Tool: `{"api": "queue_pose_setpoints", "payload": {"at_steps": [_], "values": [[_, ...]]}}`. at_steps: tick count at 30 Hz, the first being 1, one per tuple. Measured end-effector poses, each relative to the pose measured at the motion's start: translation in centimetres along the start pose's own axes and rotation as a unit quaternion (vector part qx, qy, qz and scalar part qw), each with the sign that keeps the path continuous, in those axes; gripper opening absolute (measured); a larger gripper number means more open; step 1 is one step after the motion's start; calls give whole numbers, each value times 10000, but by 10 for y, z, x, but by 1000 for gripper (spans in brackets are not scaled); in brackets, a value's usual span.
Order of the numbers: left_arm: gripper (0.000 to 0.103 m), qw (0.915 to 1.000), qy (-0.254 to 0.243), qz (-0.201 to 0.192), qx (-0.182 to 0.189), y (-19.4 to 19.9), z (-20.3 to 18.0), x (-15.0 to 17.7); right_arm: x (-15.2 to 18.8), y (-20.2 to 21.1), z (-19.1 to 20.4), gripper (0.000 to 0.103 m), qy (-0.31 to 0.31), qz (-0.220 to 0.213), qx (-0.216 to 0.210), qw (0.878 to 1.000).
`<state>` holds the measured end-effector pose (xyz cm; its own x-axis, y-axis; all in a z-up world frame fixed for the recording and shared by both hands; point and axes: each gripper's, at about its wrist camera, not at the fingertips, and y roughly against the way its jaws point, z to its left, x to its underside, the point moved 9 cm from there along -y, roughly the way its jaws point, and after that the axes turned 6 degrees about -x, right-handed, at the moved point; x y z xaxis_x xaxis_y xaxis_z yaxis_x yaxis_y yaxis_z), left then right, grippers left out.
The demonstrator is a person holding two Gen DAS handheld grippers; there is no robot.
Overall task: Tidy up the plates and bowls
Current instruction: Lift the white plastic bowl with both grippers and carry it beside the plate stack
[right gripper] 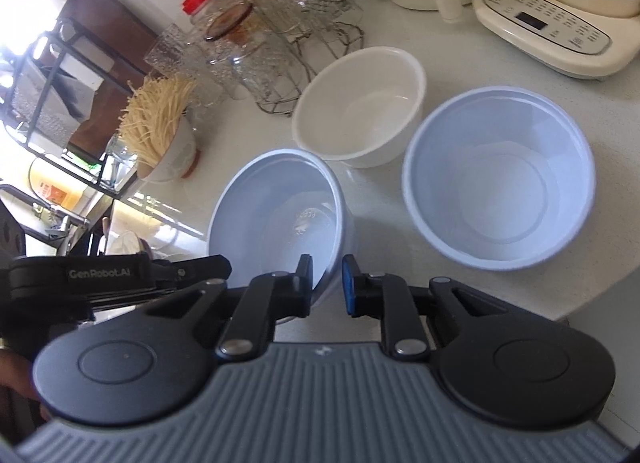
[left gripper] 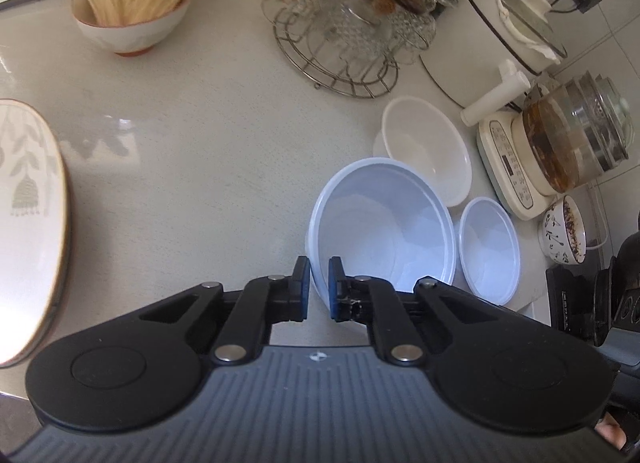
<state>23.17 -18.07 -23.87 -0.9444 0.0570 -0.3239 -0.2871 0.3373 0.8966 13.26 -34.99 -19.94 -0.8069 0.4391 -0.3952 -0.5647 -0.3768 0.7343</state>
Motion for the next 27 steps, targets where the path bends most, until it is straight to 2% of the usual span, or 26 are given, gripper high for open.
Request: {"api": "queue_pose_setpoints", "payload": {"at_steps": [10, 18, 27], "values": [[12, 9998, 114, -135, -110, 30, 50, -12, 3, -25, 47, 18, 339, 82, -169, 9993], [12, 9996, 193, -94, -156, 36, 78, -7, 13, -37, 71, 18, 524, 149, -145, 9984], [12, 9996, 209, 28, -173, 31, 91, -2, 23, -48, 83, 18, 601, 282, 1, 9978]]}}
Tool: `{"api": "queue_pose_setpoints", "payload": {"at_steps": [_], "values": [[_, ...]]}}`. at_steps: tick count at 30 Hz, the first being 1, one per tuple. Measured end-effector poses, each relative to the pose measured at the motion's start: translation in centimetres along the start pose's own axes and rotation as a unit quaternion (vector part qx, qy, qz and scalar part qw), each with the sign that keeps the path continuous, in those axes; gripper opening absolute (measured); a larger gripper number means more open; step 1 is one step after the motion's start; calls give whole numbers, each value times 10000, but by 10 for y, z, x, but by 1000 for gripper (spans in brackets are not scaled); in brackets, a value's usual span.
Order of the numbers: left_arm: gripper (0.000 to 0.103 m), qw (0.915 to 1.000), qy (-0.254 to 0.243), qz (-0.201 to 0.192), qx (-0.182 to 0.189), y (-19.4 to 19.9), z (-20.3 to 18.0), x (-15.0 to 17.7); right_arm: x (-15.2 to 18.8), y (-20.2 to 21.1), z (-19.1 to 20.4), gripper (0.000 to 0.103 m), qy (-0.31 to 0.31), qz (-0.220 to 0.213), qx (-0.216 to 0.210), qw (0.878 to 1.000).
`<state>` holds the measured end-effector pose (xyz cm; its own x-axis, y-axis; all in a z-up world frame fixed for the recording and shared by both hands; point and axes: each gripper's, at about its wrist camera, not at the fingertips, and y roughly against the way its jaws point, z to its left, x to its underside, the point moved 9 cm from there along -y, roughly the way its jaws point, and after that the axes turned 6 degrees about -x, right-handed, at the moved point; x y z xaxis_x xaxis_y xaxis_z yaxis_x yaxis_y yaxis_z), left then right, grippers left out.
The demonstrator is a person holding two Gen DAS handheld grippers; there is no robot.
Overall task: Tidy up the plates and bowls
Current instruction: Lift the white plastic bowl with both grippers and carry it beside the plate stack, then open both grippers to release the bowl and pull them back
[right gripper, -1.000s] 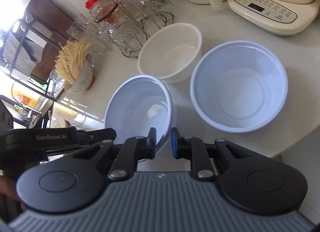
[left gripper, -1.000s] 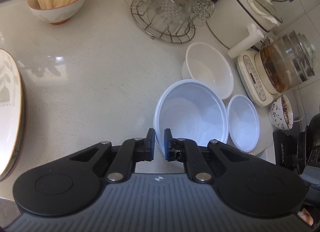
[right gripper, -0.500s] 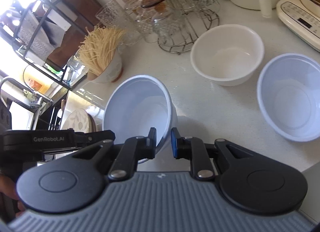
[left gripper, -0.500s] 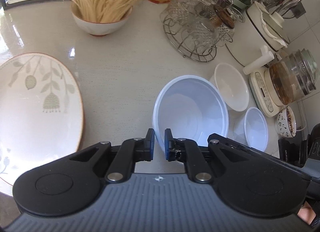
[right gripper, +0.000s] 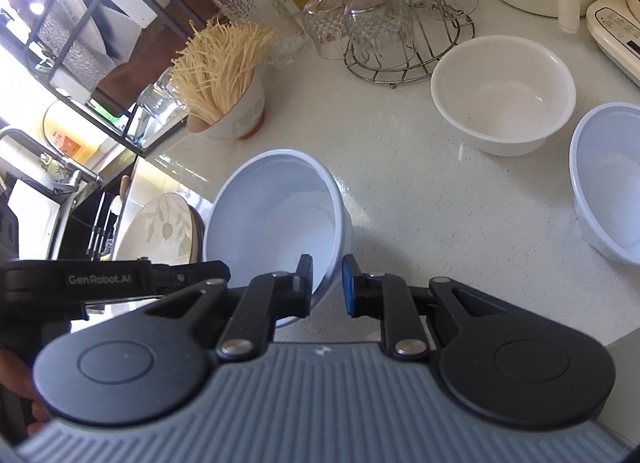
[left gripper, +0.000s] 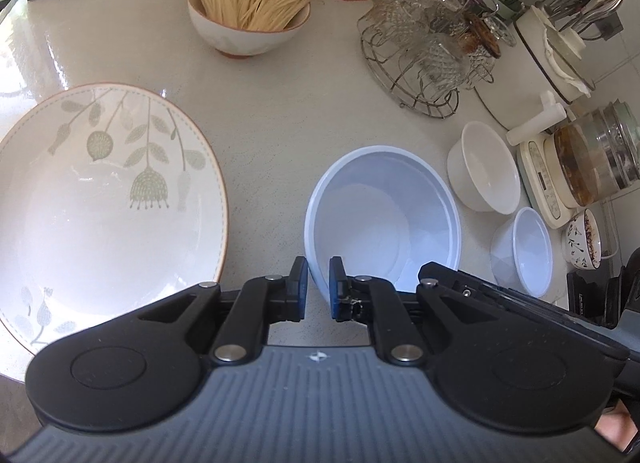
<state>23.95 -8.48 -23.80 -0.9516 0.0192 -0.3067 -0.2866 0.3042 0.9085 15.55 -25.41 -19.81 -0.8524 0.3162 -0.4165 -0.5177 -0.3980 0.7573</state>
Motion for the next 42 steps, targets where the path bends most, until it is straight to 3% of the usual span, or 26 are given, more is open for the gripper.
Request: {"api": "queue_pose_setpoints", "payload": {"at_steps": [34, 37, 41, 42], "values": [[12, 9993, -134, 310, -183, -27, 2, 5, 12, -20, -10, 20, -82, 412, 236, 9988], [17, 9988, -143, 406, -231, -28, 4, 7, 10, -20, -10, 20, -102, 375, 219, 9990], [45, 9990, -145, 330, -260, -26, 3, 4, 9, -21, -13, 21, -247, 394, 194, 9987], [46, 9991, -156, 286, -285, -24, 4, 3, 8, -19, -14, 24, -255, 397, 178, 9987]]}}
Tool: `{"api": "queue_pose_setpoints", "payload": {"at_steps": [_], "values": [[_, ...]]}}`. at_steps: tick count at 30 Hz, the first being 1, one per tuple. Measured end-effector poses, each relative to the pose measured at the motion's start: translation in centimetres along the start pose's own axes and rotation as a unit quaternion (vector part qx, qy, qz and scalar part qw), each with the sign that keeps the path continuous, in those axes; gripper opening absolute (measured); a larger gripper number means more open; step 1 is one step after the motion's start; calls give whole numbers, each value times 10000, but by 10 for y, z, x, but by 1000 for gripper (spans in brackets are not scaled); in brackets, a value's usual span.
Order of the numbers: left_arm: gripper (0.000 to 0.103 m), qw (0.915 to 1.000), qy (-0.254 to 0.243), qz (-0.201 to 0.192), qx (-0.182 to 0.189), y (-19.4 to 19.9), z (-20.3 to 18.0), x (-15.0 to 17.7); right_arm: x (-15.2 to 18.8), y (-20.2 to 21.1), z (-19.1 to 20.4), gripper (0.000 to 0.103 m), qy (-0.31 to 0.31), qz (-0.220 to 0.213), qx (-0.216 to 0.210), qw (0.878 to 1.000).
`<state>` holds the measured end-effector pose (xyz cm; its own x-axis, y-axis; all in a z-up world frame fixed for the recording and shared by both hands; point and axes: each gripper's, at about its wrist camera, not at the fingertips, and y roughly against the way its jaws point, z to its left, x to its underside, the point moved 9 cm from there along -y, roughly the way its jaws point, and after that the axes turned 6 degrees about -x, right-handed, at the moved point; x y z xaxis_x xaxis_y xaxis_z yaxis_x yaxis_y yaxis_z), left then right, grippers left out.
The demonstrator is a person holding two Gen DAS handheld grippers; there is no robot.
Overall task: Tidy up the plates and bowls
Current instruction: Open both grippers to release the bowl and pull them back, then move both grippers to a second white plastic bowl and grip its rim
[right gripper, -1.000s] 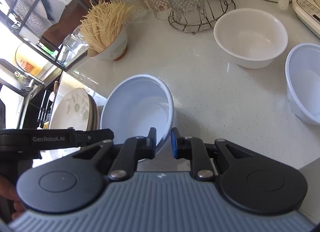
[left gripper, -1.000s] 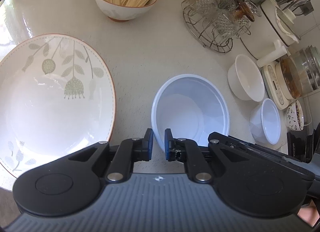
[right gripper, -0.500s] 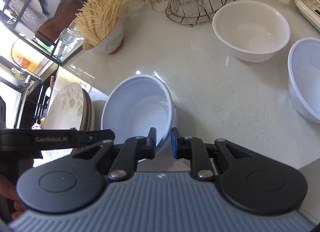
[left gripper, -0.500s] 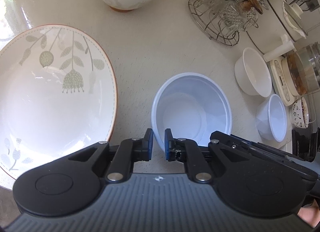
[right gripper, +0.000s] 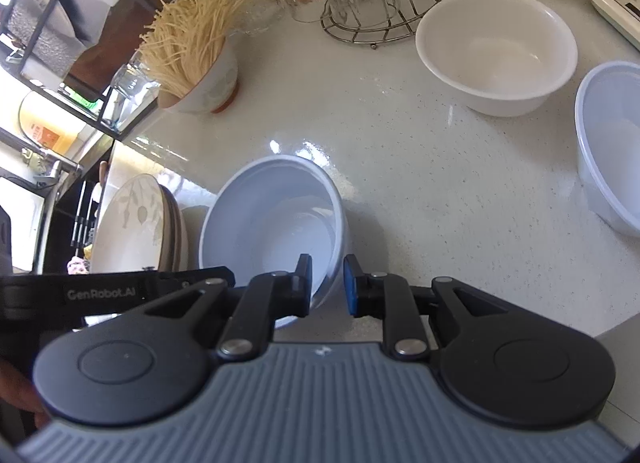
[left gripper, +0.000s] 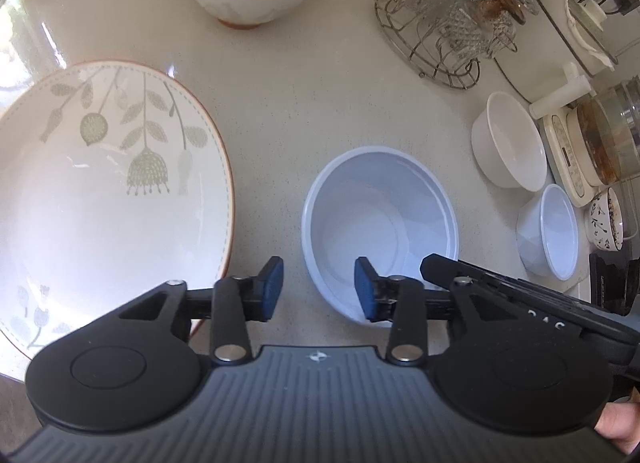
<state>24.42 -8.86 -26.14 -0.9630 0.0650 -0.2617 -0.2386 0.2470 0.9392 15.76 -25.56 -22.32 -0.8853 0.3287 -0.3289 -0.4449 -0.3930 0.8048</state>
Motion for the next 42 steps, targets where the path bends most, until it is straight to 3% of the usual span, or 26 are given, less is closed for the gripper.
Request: {"api": "queue_pose_setpoints", "payload": {"at_steps": [3, 4, 12, 23, 31, 42], "values": [[46, 9999, -15, -98, -29, 7, 1, -4, -4, 6, 1, 52, -87, -173, -76, 9998], [46, 9999, -27, -147, -46, 10, 1, -5, -5, 9, 1, 53, -72, -233, -56, 9997], [46, 9969, -438, -660, 6, 49, -19, -13, -21, 38, 0, 53, -86, -744, -67, 9972], [46, 9868, -1052, -1194, 308, 89, -80, -25, -44, 100, -11, 53, 100, -1652, 202, 9860], [46, 9799, -1390, -1314, 558, 97, -122, -24, -47, 127, -23, 54, 135, -1993, 395, 9791], [46, 9742, -1699, -1247, 814, 78, -175, -18, -44, 161, -64, 54, -76, -2268, 751, 9710]]}}
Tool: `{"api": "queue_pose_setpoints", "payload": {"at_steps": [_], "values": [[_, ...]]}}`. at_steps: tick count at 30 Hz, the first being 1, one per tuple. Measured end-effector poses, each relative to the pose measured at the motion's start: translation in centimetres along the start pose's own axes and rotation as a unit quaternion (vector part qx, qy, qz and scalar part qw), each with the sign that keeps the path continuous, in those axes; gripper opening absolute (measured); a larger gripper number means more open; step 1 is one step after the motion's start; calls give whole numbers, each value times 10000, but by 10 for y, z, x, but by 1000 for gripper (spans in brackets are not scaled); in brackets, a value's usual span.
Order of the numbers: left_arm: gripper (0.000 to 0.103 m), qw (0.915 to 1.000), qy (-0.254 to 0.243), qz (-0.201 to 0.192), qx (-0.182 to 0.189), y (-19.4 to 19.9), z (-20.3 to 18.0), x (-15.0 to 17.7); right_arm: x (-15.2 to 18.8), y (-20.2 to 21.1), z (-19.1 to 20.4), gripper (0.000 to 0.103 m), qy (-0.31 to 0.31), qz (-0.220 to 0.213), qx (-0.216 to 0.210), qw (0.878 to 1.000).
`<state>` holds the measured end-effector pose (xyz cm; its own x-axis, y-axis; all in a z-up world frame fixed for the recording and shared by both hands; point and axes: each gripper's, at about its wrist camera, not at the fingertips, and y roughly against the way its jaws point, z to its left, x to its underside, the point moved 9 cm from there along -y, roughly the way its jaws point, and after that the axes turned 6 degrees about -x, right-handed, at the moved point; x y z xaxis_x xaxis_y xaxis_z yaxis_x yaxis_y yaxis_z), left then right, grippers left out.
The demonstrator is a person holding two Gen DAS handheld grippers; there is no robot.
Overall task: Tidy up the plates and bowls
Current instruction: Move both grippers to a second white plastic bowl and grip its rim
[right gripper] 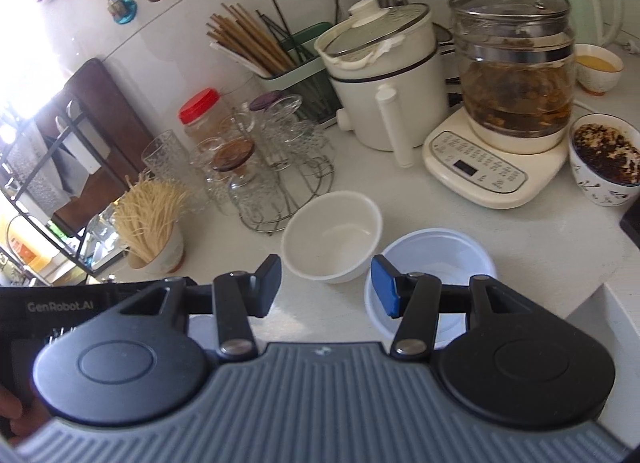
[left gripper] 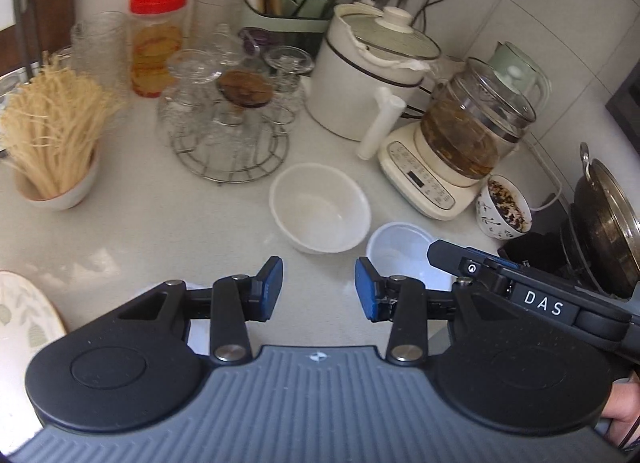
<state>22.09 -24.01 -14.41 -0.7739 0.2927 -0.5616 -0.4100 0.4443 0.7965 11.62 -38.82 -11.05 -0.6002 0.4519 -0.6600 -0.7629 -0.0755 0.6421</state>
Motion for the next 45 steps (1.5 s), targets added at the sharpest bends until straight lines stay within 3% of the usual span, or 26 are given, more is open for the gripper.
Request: {"api": "queue_pose_setpoints", "payload": {"at_steps": [17, 38, 45], "values": [[45, 9995, -105, 268, 114, -66, -32, 11, 5, 5, -76, 53, -338, -35, 590, 9977], [45, 9934, 536, 924, 408, -124, -42, 25, 29, -29, -128, 52, -998, 523, 574, 9920], [44, 9917, 517, 1055, 516, -139, -52, 28, 33, -40, -133, 37, -1222, 675, 493, 9890]]}}
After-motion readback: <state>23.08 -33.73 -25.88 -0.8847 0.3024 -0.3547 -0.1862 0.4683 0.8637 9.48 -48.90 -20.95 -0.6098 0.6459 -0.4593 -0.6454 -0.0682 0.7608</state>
